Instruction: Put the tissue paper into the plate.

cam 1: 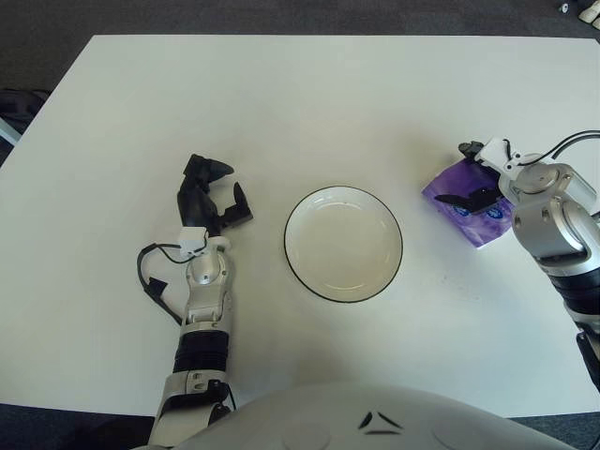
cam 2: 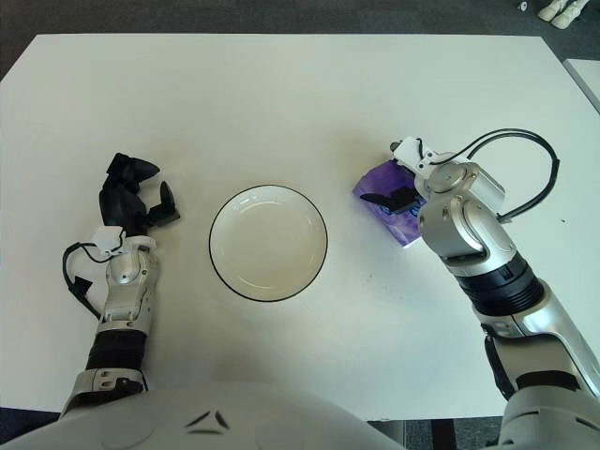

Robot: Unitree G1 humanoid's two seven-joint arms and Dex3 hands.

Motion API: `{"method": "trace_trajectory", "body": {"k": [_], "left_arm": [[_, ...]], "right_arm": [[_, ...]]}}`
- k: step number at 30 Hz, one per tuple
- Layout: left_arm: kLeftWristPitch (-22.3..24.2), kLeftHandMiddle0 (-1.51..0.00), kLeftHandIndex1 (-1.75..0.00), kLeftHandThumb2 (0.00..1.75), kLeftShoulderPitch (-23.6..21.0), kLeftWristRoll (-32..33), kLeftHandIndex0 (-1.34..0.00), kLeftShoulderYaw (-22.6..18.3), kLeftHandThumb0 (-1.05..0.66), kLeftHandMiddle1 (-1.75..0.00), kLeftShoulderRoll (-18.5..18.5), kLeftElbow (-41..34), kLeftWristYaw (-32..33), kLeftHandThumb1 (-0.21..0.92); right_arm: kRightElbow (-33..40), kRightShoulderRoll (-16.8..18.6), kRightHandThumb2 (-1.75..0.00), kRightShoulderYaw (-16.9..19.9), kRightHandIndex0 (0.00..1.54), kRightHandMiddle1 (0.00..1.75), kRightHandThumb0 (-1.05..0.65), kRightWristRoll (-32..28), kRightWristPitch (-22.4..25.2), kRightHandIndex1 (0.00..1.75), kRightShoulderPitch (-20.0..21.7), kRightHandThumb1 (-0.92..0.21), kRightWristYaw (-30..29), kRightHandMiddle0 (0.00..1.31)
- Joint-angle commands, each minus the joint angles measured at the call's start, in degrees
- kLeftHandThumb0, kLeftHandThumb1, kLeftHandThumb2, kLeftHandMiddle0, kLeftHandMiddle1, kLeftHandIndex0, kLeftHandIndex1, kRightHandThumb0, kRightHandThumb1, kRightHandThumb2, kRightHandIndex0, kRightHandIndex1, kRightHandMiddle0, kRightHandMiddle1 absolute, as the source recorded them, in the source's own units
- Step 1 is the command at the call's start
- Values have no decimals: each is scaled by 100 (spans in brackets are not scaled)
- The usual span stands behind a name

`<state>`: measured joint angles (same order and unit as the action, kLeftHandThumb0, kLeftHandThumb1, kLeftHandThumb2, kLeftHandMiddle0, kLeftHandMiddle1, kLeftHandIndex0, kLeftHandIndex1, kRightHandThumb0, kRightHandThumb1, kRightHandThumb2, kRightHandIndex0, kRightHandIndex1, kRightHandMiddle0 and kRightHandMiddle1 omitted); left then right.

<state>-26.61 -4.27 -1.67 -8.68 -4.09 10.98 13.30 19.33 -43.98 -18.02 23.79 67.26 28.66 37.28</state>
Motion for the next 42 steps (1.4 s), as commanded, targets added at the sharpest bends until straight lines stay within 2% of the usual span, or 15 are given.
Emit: {"method": "trace_trajectory", "body": {"k": [1,8,21,25,33,39,42], "left_arm": [[209,-61,-175,151,343,-62,-67,-10,-1,-169,-17,209,55,14],[301,-60,-175,151,373,-85,-67,-28,-1,-170,-27,133,64,14],[440,-61,-175,151,411,-37,-68,-73,-1,-168,7,40,5,14],[457,-62,-175,151,392,-39,-68,-82,-1,-167,34,56,3,14],[495,-60,-175,153,368,32,-69,-87,-1,-170,52,68,-55,13],[433,-57,-175,154,339,99,-70,-101,-1,-174,74,111,-95,13],[407,-52,-175,149,338,112,-66,-98,-1,-174,80,114,-89,18]], "right_arm": [[166,102,-82,-91,0,0,-86,-145,373,0,-227,-36,-38,0],[317,137,-81,-57,0,0,-85,-272,744,0,-336,-36,-223,0],[596,-53,-80,59,0,0,-86,-513,907,0,-600,-38,-493,0],[730,-199,-79,110,0,0,-85,-570,777,0,-902,-37,-545,0],[729,-134,-88,149,0,0,-78,-618,403,0,-1382,-28,-843,0],[818,-124,-92,-38,0,0,-79,-545,240,0,-1606,-25,-1028,0],[865,-148,-90,-179,0,0,-83,-456,116,0,-1732,-27,-1142,0]]}}
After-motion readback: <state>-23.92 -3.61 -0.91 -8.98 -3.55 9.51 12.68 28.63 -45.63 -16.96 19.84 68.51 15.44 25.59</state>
